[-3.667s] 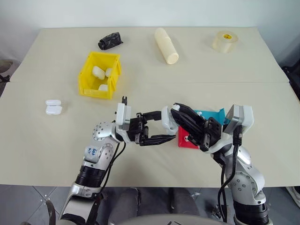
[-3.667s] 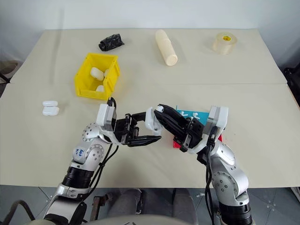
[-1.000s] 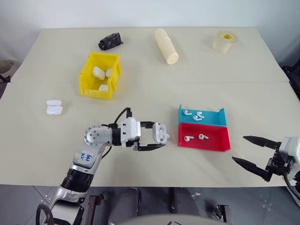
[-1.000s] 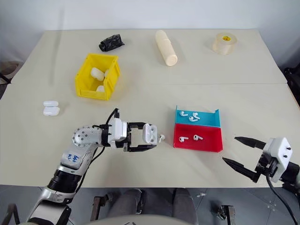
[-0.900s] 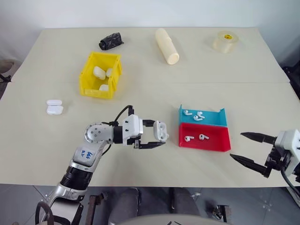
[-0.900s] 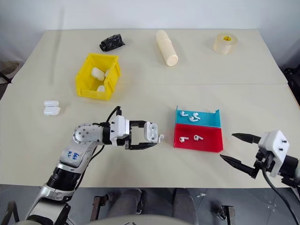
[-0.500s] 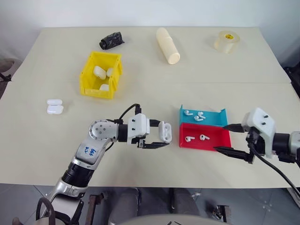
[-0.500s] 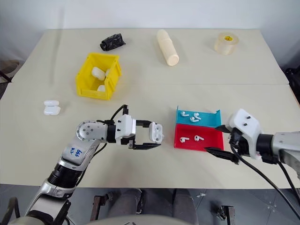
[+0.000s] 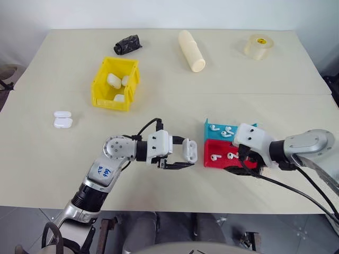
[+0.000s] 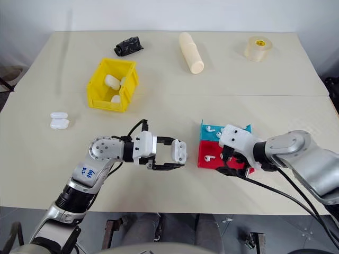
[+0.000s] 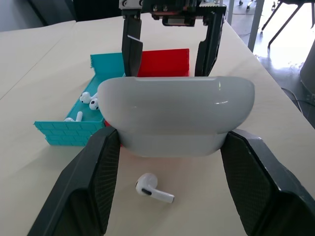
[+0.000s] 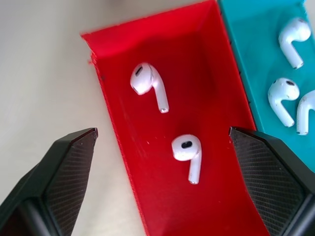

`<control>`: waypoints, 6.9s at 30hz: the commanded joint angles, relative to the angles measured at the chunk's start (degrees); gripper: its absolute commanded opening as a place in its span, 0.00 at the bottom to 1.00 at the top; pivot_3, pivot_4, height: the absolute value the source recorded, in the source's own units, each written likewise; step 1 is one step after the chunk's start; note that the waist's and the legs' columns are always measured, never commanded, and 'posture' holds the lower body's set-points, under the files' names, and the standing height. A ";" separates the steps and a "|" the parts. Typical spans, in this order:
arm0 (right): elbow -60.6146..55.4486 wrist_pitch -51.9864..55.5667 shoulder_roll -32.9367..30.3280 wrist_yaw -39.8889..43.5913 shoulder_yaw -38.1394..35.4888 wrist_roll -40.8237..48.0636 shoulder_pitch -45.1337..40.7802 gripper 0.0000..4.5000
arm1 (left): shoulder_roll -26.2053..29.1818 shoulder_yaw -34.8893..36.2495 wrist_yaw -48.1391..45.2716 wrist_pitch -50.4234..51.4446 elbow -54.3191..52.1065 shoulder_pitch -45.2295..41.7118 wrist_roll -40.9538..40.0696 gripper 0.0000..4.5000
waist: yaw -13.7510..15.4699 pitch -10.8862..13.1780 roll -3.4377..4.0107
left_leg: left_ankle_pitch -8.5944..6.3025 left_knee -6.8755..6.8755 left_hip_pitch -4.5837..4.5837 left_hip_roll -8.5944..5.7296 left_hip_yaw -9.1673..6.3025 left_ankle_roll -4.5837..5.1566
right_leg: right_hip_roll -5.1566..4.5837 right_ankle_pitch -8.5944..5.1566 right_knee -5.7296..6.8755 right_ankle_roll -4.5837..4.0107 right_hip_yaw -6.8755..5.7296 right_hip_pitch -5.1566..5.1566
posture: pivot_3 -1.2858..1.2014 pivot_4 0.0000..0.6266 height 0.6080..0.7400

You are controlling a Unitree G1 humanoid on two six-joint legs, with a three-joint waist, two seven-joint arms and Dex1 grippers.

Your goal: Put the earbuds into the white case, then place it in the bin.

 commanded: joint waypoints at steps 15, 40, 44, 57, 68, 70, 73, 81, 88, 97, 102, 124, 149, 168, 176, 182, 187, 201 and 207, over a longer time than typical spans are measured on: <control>2.50 -3.45 0.26 6.99 5.83 -10.14 -5.68 0.86 | -0.13 -0.54 1.93 0.39 -3.50 0.58 -0.25 0.61 | -0.06 0.00 0.01 | 0.00 0.00 -0.01 0.02 0.03 0.00 | 0.03 0.00 0.03 0.00 0.02 -0.05 | 0.52 0.24 1.00; 4.04 -5.08 3.31 10.48 11.80 -21.22 -9.47 0.64 | -0.69 -1.24 3.20 1.72 -4.49 0.60 -0.23 0.61 | -0.09 0.00 0.01 | 0.00 0.01 0.00 0.00 0.05 -0.01 | 0.02 0.00 0.07 0.00 0.03 -0.06 | 0.52 0.24 1.00; 4.15 -5.19 3.45 11.09 11.85 -22.13 -9.24 0.45 | -0.50 -1.18 3.20 1.89 -4.63 0.63 -0.36 0.61 | -0.09 0.00 0.01 | 0.00 0.02 0.00 0.00 0.05 -0.01 | 0.03 0.00 0.08 0.00 0.03 -0.06 | 0.52 0.24 1.00; 4.47 -5.43 4.00 12.99 11.97 -24.45 -9.32 0.16 | -0.40 -0.84 2.93 1.79 -4.09 0.10 -0.55 0.61 | -0.09 0.00 0.01 | 0.00 0.02 0.00 -0.01 0.05 -0.01 | 0.03 0.00 0.09 0.00 0.03 -0.06 | 0.52 0.24 1.00; 5.02 -8.98 9.37 12.31 -4.98 -14.36 -4.75 0.13 | 0.32 0.30 0.80 0.10 -4.06 1.02 -2.50 0.61 | -0.07 0.00 0.01 | 0.00 0.03 -0.01 0.00 0.06 -0.01 | 0.02 0.00 0.11 0.00 0.04 -0.07 | 0.52 0.24 1.00; 4.91 -12.48 12.13 13.65 -11.29 -9.19 -2.26 0.13 | 0.49 0.86 -0.29 -0.36 -3.93 1.36 -3.57 0.61 | -0.05 0.00 0.00 | 0.00 0.03 0.00 0.01 0.06 -0.01 | 0.03 0.00 0.11 0.00 0.04 -0.06 | 0.52 0.24 1.00; 4.16 -13.85 17.96 13.49 -20.08 -0.99 1.46 0.13 | 0.86 1.55 -1.76 -0.56 -3.72 1.67 -5.04 0.61 | -0.05 0.00 -0.01 | 0.00 0.03 0.00 0.02 0.05 -0.01 | 0.04 0.00 0.14 0.01 0.01 -0.03 | 0.52 0.24 1.00; 0.47 -17.39 36.42 5.88 -32.28 19.92 7.20 0.13 | 1.23 2.35 -3.52 -0.34 -2.51 1.11 -6.44 0.61 | -0.13 0.00 0.00 | 0.02 0.06 0.06 0.04 -0.03 -0.03 | 0.05 0.00 0.45 0.00 0.00 0.01 | 0.52 0.24 1.00; -1.78 -24.36 48.50 0.54 -27.82 24.14 14.53 0.13 | 0.93 2.50 -4.69 0.83 -2.37 -0.17 -7.26 0.61 | -0.20 -0.01 0.03 | 0.03 0.07 0.11 0.02 -0.04 -0.06 | 0.06 -0.01 0.56 -0.01 0.04 -0.01 | 0.52 0.24 1.00; 1.86 -35.53 50.14 2.57 -21.51 17.96 19.02 0.13 | 1.43 3.07 -5.28 3.11 -3.34 -1.03 -8.79 0.61 | -0.38 -0.01 0.03 | 0.03 0.06 0.18 0.00 -0.03 -0.06 | 0.10 -0.02 0.61 -0.03 0.08 0.00 | 0.52 0.24 1.00; 4.63 -40.34 49.69 4.34 -18.96 15.11 20.47 0.13 | 1.60 3.15 -5.54 4.48 -4.06 -1.44 -9.25 0.61 | -0.42 -0.01 0.03 | 0.03 0.05 0.20 0.01 -0.02 -0.06 | 0.11 -0.02 0.61 -0.04 0.10 0.00 | 0.52 0.24 1.00; 11.32 -50.54 47.34 8.62 -13.11 8.78 22.27 0.13 | 2.09 3.81 -5.93 6.98 -5.32 -2.35 -10.14 0.61 | -0.41 -0.01 0.03 | 0.03 0.05 0.21 0.02 -0.02 -0.06 | 0.10 -0.03 0.57 -0.05 0.12 0.01 | 0.52 0.24 1.00; 7.06 -46.79 34.81 8.96 -25.25 15.11 21.93 0.99 | 3.28 3.77 -5.46 5.47 -5.32 -1.01 -7.89 0.61 | -0.01 -0.01 0.02 | 0.03 0.06 0.20 -0.01 -0.03 -0.06 | 0.07 -0.03 0.53 -0.05 0.11 0.04 | 0.52 0.24 1.00; 36.89 -67.71 22.67 19.53 -40.43 4.29 25.72 0.99 | 2.97 2.80 -0.66 3.38 -5.05 1.33 -5.34 0.61 | -0.32 0.00 0.02 | 0.03 0.04 0.36 0.07 0.22 -0.04 | 0.10 -0.03 0.40 -0.05 0.19 0.13 | 0.52 0.24 1.00; 28.87 -47.09 15.62 12.53 -30.83 1.24 13.56 0.99 | 2.13 2.70 0.43 2.51 -5.00 2.11 -4.63 0.61 | -0.28 0.00 0.07 | 0.03 0.07 0.33 0.10 0.23 -0.05 | 0.10 -0.03 0.42 -0.05 0.21 0.08 | 0.52 0.24 1.00; 25.43 -25.67 7.47 10.95 -15.45 -7.66 -1.50 0.99 | 1.83 2.69 0.96 2.24 -5.28 2.60 -4.52 0.61 | -0.11 0.01 0.10 | 0.02 0.09 0.22 0.03 0.16 -0.04 | 0.02 -0.02 0.33 -0.04 0.18 0.05 | 0.52 0.24 1.00; 27.55 -13.12 9.15 12.05 -5.69 -10.34 -16.13 0.99 | 1.40 2.27 1.17 1.90 -5.06 2.64 -4.27 0.61 | -0.18 0.02 0.10 | 0.03 0.03 0.11 0.05 0.16 -0.04 | 0.02 -0.02 0.29 -0.04 0.17 -0.09 | 0.52 0.24 1.00; 54.44 -20.93 18.24 17.32 9.15 -23.99 -31.21 0.99 | 0.18 1.79 3.02 2.19 -6.59 3.13 -3.84 0.61 | -0.35 0.02 0.09 | 0.02 0.01 -0.04 -0.04 0.14 -0.03 | 0.00 0.00 0.18 0.00 0.10 -0.21 | 0.52 0.24 1.00; 61.09 -23.19 21.04 20.18 8.53 -25.65 -33.64 0.99 | 0.49 2.10 3.50 2.20 -6.82 3.35 -3.74 0.61 | -0.62 0.02 0.09 | 0.03 0.04 -0.04 0.00 0.20 -0.05 | 0.03 0.00 0.37 -0.01 0.13 -0.26 | 0.52 0.24 1.00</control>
